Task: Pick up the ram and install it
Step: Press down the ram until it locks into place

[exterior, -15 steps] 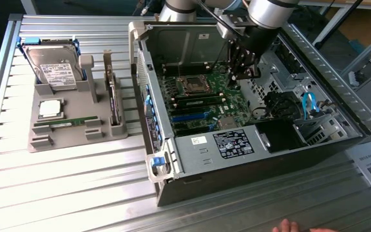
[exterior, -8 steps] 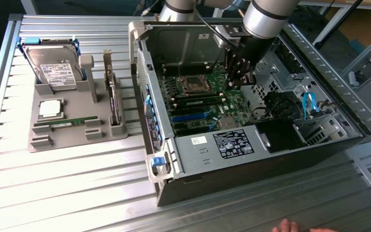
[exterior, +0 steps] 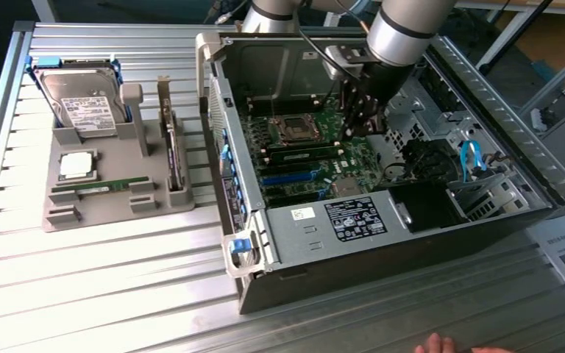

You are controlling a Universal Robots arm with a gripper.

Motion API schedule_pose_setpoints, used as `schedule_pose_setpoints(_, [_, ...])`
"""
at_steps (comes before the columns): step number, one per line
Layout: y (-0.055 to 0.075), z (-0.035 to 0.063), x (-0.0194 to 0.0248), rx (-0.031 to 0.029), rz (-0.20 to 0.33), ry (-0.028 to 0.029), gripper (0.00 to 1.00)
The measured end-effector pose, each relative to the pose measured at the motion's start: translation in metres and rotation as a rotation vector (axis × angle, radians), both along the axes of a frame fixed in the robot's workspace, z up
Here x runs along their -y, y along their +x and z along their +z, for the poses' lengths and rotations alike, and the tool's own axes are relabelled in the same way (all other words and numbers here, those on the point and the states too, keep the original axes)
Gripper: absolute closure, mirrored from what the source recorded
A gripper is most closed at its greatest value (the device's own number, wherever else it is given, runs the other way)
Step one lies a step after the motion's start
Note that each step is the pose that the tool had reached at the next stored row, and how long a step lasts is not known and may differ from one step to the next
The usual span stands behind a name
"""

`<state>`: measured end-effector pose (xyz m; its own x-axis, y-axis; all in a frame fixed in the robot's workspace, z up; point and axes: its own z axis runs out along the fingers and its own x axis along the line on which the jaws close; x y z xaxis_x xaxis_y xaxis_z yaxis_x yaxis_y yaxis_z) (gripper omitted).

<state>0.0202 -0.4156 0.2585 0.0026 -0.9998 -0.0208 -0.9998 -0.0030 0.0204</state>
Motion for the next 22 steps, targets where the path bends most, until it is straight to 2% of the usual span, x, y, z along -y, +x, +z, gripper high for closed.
schedule_pose_setpoints(5, [0.000,-0.0117,0.0000,0.0002,0.000,0.0000,0.90])
schedule_pose_setpoints(14, [0.000,-0.0117,0.0000,0.0002,0.000,-0.0001,0.90])
schedule_pose_setpoints(22, [0.000,-0.0120,-0.0041,0.0002,0.000,0.0000,0.90])
